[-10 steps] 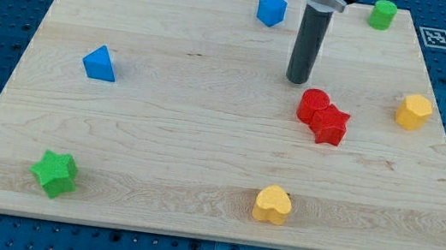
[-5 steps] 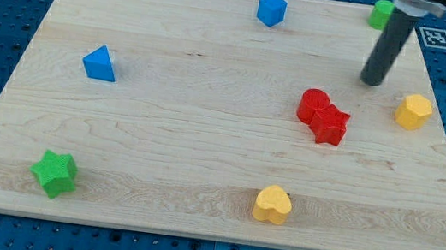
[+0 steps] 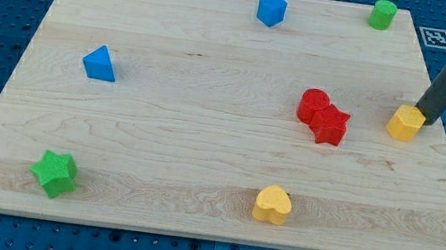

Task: Move the yellow hexagon right to the red blocks

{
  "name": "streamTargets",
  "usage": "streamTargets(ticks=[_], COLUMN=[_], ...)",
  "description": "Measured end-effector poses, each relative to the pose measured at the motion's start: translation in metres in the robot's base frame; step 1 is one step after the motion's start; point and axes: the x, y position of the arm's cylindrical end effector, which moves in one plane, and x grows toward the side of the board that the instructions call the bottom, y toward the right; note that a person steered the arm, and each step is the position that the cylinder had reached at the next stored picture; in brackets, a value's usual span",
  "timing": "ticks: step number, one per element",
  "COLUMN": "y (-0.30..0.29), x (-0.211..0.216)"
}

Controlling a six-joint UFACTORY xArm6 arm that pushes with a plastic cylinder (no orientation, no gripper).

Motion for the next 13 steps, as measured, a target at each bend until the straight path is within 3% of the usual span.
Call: streamTargets(ticks=[8,11,13], y=[0.002,0.002,0.002], x=[0.01,0.04,0.081])
